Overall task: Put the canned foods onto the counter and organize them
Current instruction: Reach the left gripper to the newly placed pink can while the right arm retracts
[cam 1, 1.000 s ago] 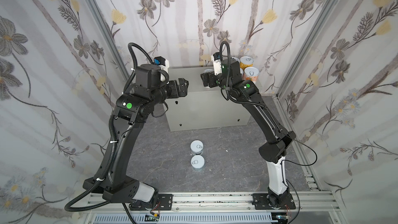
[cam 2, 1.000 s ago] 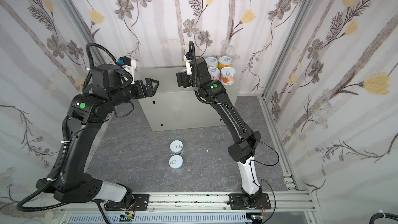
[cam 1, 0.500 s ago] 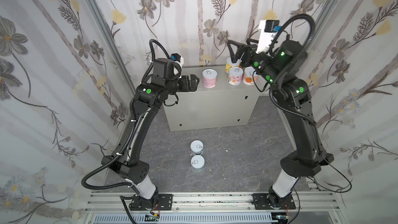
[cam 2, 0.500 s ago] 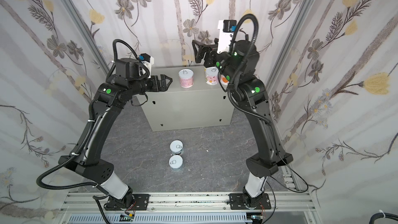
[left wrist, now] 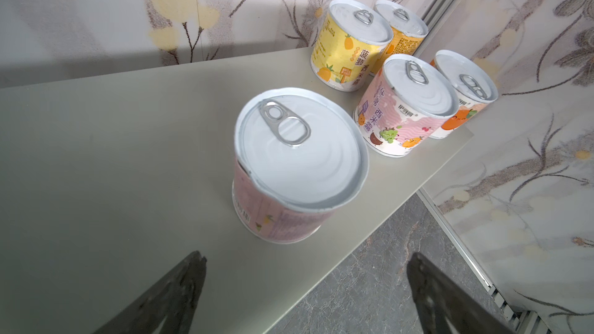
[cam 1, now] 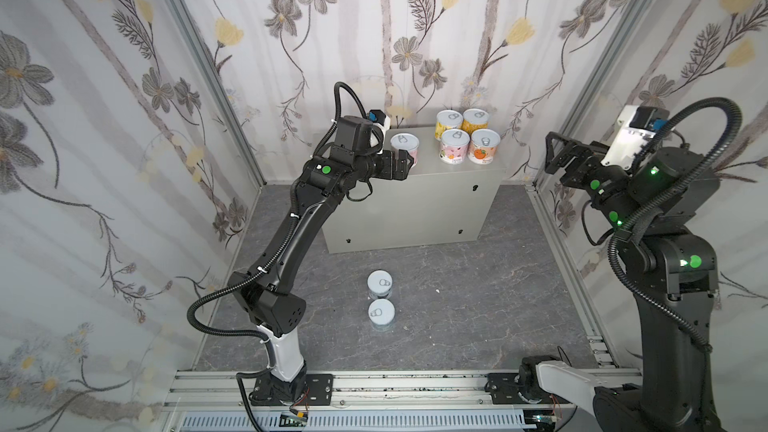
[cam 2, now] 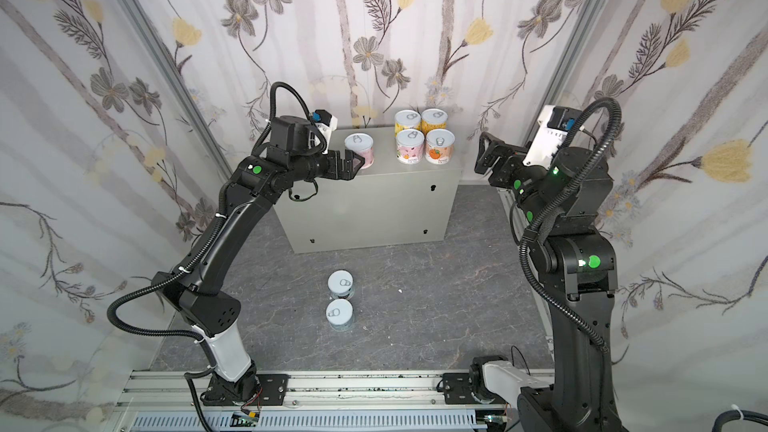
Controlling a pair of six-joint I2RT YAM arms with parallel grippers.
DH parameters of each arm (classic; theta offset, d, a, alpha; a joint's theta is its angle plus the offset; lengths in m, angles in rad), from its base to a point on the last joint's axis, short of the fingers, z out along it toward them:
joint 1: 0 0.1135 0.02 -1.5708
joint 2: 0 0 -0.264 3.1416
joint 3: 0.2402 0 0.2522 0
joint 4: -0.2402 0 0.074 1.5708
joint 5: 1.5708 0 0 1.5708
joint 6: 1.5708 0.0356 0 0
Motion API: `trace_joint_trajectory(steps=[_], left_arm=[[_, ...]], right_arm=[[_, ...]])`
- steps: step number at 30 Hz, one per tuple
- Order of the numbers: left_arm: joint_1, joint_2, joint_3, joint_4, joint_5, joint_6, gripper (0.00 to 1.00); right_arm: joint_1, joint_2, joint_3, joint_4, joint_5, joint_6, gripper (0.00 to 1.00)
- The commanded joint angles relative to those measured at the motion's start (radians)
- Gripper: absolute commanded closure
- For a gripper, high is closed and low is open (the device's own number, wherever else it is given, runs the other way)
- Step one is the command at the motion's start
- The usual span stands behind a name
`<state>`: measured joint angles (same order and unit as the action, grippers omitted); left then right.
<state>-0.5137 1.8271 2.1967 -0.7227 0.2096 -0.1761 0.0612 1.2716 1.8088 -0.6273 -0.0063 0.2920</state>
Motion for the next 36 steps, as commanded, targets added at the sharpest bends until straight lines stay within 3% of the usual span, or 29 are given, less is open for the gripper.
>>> trace_joint_trajectory(steps=[1, 8, 17, 22, 26, 36], left_arm=[[-0.011, 0.017, 0.018, 0.047, -0.047, 0.017, 0.0], [-0.047, 0.062, 0.08, 0.027, -0.134, 0.017, 0.0], [-0.091, 0.17, 0.359, -0.113, -0.281, 0.034, 0.01], [-0.086, 0.247, 0.551, -0.188, -0.201, -0.031, 0.01], [-0.09, 0.229, 0.516, -0.105, -0.07, -0.074, 0.01], [-0.116, 0.165, 0.393, -0.13, -0.237, -0.049, 0.01]], right_arm=[[-0.064, -0.022, -0.049, -0.023, -0.077, 0.021, 0.0], [-0.084, -0.038, -0.105, -0.028, -0.126, 0.022, 0.0], [-0.081, -0.069, -0.144, -0.038, -0.134, 0.026, 0.0], [-0.081, -0.078, -0.158, -0.036, -0.132, 0.023, 0.0], [-0.077, -0.08, -0.169, -0.032, -0.135, 0.017, 0.0], [-0.061, -0.063, -0.183, -0.013, -0.153, 0.015, 0.0]])
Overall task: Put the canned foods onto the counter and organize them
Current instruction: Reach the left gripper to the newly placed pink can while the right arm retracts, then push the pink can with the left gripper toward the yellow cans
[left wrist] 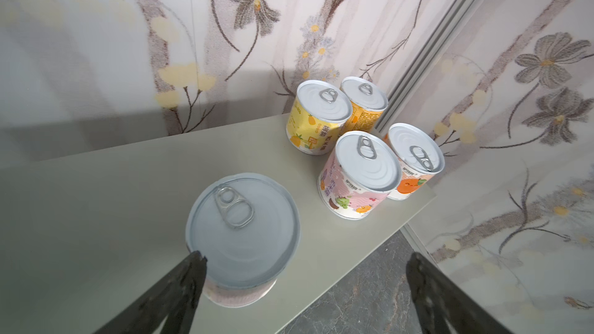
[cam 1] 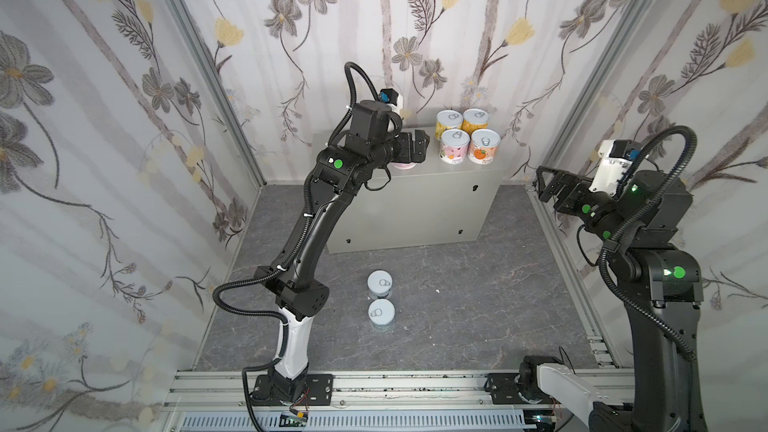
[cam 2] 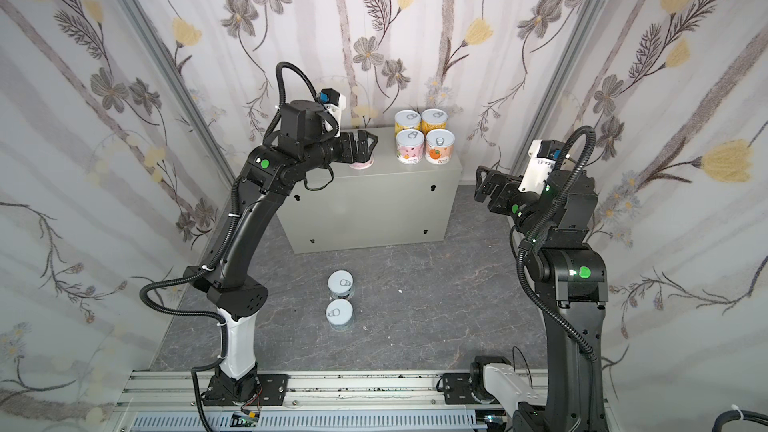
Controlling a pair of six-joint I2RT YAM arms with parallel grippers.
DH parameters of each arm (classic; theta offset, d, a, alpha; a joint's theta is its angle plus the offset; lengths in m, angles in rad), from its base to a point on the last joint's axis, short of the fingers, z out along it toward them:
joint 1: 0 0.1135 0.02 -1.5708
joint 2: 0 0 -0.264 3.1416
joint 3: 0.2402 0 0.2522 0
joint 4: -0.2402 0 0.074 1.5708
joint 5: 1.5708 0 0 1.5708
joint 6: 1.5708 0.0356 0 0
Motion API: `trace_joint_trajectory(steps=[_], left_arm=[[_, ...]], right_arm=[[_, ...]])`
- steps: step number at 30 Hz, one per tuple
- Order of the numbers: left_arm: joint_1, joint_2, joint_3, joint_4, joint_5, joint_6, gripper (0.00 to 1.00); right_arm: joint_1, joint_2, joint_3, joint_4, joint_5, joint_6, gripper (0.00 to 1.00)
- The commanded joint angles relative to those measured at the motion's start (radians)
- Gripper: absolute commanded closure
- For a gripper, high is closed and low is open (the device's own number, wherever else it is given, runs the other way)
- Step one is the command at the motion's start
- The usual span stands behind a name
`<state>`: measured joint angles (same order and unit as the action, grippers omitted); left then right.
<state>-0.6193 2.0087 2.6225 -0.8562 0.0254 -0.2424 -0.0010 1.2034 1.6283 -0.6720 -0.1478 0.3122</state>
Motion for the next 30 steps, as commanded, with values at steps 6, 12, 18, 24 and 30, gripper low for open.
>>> trace_joint_trajectory(steps=[6, 12, 18, 24, 30], left_arm=[[-0.018, -0.021, -0.085, 0.002, -0.067, 0.076, 0.05], [-0.014, 0.007, -0.085, 0.016, -0.083, 0.093, 0.1], [-0.013, 0.032, -0.086, 0.041, -0.102, 0.129, 0.2], [-0.01, 0.042, -0.104, 0.096, -0.095, 0.162, 0.25], [0.006, 0.071, -0.104, 0.151, -0.081, 0.164, 0.26]], right_arm=[[0.001, 0.004, -0.007, 0.03, -0.012, -0.007, 0.0], [0.001, 0.003, -0.008, 0.029, -0.004, -0.013, 0.0], [0.001, 0.002, -0.009, 0.029, 0.005, -0.021, 0.0], [0.001, 0.005, -0.012, 0.032, 0.004, -0.025, 0.0], [0.001, 0.011, -0.013, 0.032, 0.01, -0.031, 0.0]])
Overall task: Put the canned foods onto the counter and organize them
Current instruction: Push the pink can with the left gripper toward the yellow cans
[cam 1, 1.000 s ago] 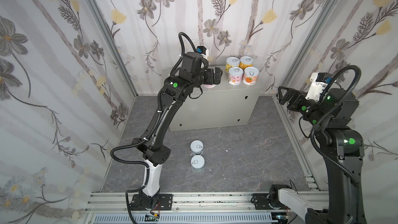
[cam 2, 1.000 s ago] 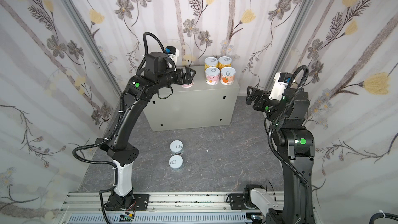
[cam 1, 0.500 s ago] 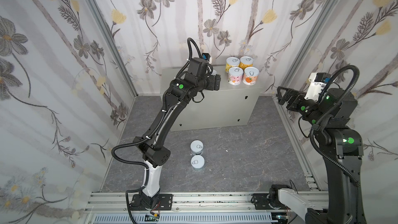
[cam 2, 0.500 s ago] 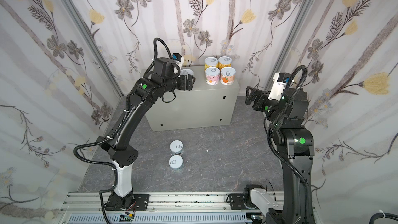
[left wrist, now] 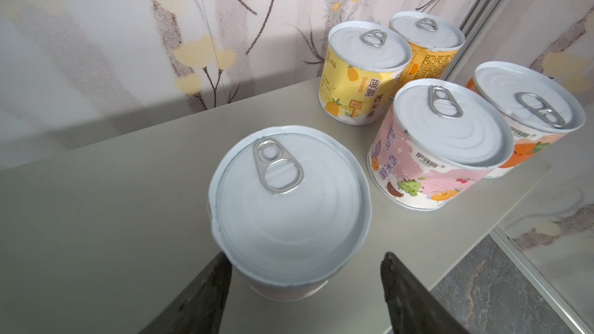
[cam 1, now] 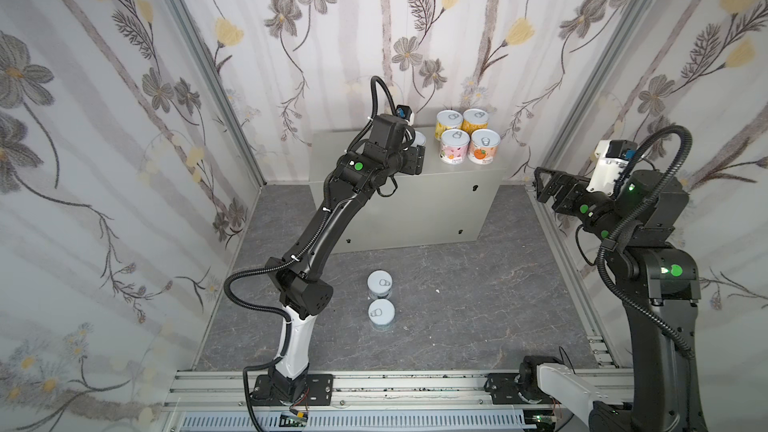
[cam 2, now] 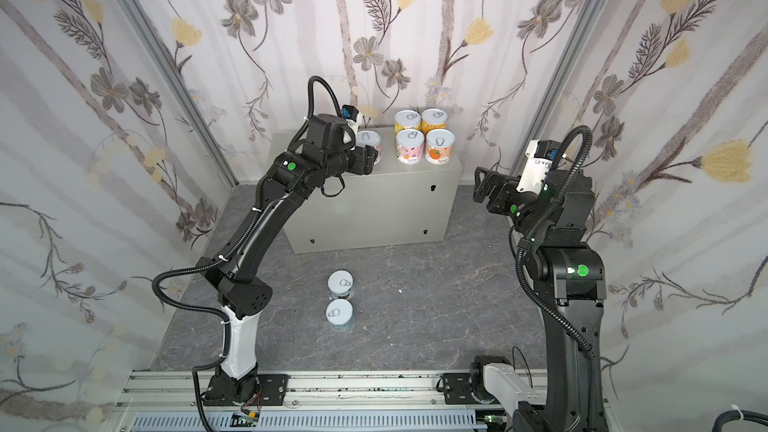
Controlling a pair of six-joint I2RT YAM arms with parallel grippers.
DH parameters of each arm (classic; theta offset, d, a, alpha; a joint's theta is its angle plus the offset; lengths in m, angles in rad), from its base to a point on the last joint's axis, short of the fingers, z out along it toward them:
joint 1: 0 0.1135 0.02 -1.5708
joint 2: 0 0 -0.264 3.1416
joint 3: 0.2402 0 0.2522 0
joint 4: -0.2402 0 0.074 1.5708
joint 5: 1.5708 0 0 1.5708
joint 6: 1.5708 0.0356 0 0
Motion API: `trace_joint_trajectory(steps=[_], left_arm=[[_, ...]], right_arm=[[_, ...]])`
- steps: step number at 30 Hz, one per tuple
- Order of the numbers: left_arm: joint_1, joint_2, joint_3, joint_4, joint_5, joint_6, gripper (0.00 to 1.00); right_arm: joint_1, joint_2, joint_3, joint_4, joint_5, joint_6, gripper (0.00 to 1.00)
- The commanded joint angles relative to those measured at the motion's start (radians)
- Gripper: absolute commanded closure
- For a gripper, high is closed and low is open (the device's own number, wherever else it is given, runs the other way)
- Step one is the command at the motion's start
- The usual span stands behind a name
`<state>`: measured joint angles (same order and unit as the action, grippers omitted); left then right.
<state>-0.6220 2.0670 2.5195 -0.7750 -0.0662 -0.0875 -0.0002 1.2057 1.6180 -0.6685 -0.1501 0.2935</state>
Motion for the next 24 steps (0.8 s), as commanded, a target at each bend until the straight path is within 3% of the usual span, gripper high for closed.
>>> trace_joint_trajectory(steps=[1, 24], left_arm=[[0.011, 0.017, -0.001, 0.079, 0.012, 0.011, 0.26], [0.067, 0.16, 0.038, 0.323, 0.126, 0.042, 0.26]], right_arm=[[0.0, 0.008, -0.003, 0.028, 0.012, -0.014, 0.0], [0.0, 0.057, -0.007, 0.036, 0.053, -0.05, 0.0]])
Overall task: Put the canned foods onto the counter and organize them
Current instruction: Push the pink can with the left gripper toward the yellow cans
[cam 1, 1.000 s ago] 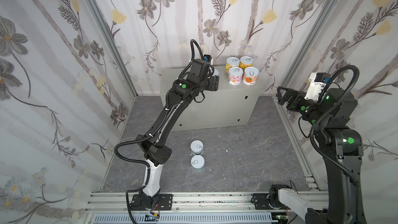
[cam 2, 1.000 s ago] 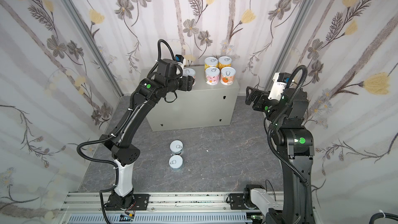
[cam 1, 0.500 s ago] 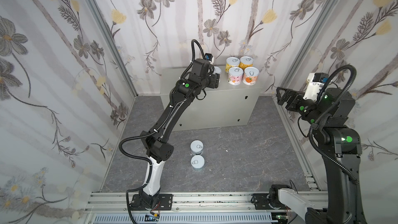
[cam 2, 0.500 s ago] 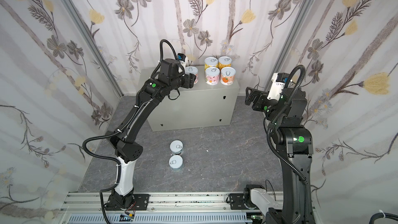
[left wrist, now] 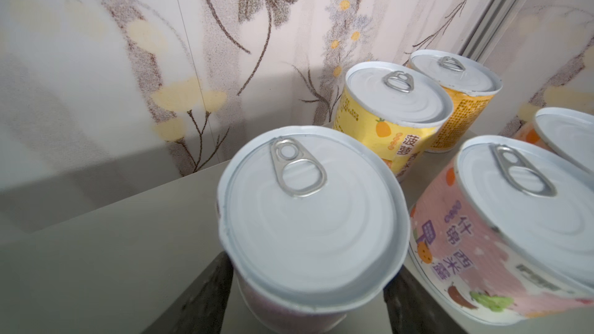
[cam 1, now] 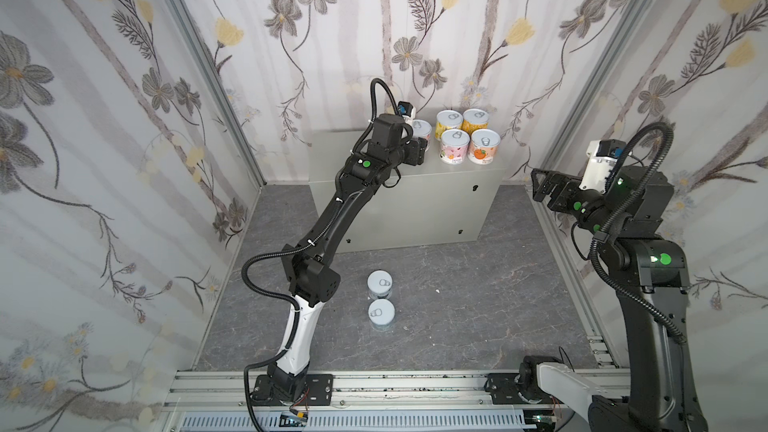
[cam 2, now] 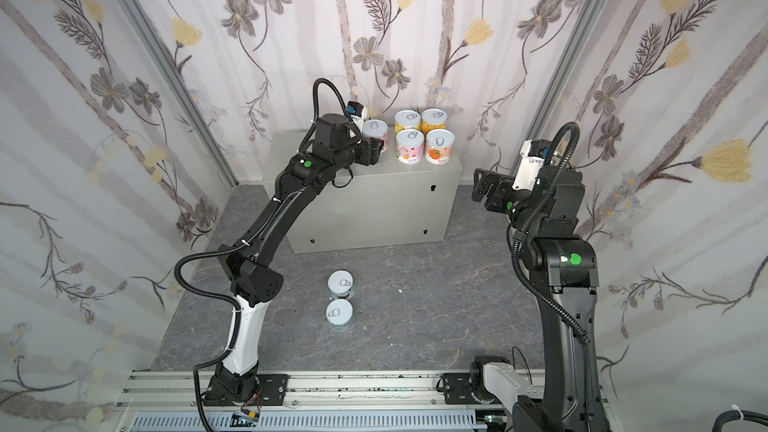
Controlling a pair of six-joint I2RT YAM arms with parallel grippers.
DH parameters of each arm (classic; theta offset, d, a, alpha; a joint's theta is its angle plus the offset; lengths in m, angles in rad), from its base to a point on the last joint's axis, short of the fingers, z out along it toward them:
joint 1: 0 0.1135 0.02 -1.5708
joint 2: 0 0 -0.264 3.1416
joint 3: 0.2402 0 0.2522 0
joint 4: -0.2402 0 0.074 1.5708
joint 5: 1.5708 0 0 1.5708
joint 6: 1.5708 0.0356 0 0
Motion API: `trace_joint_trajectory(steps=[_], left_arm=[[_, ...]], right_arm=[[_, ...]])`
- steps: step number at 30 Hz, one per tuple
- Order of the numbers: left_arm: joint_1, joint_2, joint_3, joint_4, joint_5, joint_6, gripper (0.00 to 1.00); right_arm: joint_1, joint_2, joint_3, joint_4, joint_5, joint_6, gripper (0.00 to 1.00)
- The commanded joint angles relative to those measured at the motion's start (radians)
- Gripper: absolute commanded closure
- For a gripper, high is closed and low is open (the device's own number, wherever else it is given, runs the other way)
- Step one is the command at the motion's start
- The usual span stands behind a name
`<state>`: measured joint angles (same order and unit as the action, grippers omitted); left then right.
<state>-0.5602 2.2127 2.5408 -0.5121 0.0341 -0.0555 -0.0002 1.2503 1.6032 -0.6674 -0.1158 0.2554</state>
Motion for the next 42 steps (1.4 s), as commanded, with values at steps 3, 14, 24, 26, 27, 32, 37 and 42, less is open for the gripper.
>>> trace_joint_trajectory(steps=[3, 14, 24, 26, 27, 32, 37, 42], left_arm=[[0.012, 0.033, 0.034, 0.071, 0.045, 0.01, 0.25], [0.026, 0.074, 0.064, 0.119, 0.066, 0.006, 0.14], [0.029, 0.09, 0.065, 0.177, 0.079, 0.0, 0.17], [0.029, 0.091, 0.066, 0.184, 0.079, 0.0, 0.19], [0.029, 0.091, 0.067, 0.187, 0.082, -0.001, 0.2], [0.029, 0.098, 0.066, 0.206, 0.092, -0.002, 0.22], [0.029, 0.114, 0.081, 0.222, 0.099, -0.001, 0.23], [0.029, 0.137, 0.116, 0.217, 0.104, 0.005, 0.22]], right_arm=[[0.001, 0.026, 0.015, 0.038, 0.018, -0.013, 0.0], [0.0, 0.057, 0.036, 0.043, 0.022, -0.019, 0.0], [0.0, 0.056, 0.029, 0.043, 0.025, -0.022, 0.0], [0.0, 0.054, 0.027, 0.043, 0.028, -0.024, 0.0], [0.0, 0.055, 0.026, 0.043, 0.029, -0.024, 0.0], [-0.001, 0.049, 0.023, 0.043, 0.031, -0.025, 0.0], [-0.004, 0.046, 0.021, 0.042, 0.032, -0.027, 0.0], [-0.006, 0.044, 0.021, 0.042, 0.032, -0.027, 0.0]])
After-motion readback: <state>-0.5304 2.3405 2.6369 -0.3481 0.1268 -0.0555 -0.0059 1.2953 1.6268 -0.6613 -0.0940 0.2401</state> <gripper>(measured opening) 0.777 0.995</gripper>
